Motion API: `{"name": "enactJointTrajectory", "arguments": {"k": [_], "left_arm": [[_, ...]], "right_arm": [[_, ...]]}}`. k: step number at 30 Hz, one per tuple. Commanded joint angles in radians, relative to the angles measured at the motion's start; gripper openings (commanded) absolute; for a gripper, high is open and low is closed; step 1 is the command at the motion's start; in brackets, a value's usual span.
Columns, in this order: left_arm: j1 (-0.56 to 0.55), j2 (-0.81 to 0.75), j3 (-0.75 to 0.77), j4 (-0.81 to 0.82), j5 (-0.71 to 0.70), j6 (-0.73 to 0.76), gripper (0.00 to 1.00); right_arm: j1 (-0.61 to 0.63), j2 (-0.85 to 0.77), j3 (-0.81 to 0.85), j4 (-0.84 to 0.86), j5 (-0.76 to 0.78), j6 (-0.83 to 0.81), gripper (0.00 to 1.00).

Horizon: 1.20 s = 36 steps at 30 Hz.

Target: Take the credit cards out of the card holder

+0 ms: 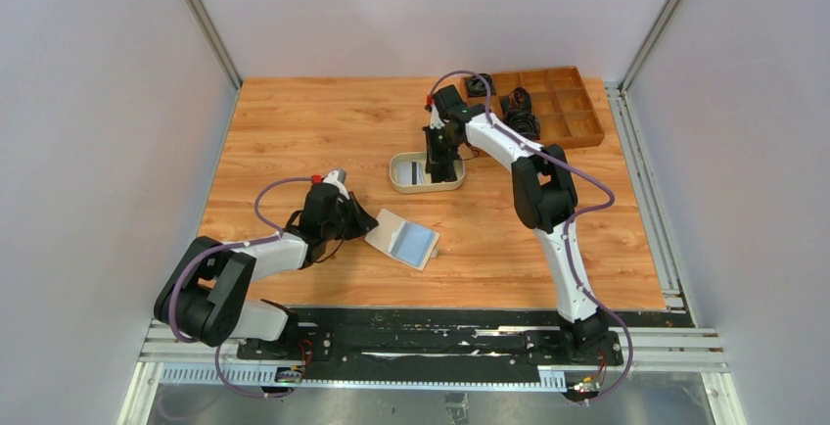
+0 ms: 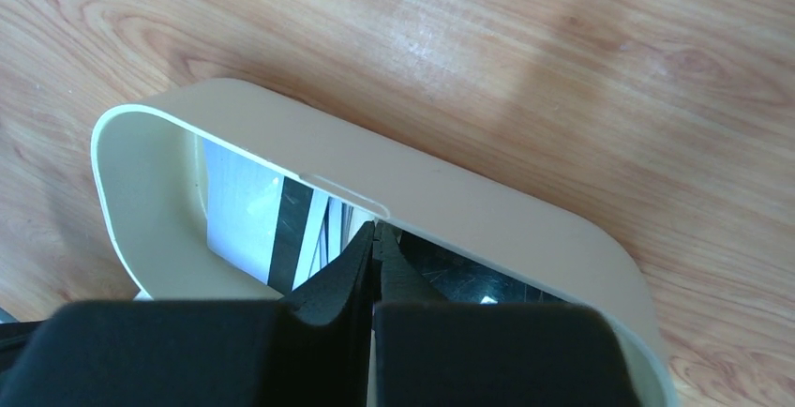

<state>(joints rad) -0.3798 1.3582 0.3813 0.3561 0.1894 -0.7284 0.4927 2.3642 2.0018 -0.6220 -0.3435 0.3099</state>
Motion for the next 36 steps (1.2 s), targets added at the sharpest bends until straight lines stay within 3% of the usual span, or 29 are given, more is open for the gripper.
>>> {"name": "enactJointTrajectory", "arguments": {"k": [1, 4, 13, 36], "left_arm": [[0.005, -0.006, 0.008, -0.008, -0.017, 0.023, 0.00], [0.005, -0.010, 0.005, -0.008, -0.018, 0.023, 0.00], [0.005, -0.022, 0.001, -0.012, -0.018, 0.023, 0.00], [0.005, -0.039, -0.013, -0.025, -0.033, 0.029, 0.00]], "right_arm": [[-0.004, 0.020, 0.038, -0.047, 0.073, -0.017, 0.00], [0.003, 0.020, 0.054, -0.067, 0.110, -0.028, 0.01], [0.036, 0.022, 0.086, -0.102, 0.176, -0.057, 0.25], [0.092, 0.040, 0.084, -0.139, 0.288, -0.051, 0.27]]}}
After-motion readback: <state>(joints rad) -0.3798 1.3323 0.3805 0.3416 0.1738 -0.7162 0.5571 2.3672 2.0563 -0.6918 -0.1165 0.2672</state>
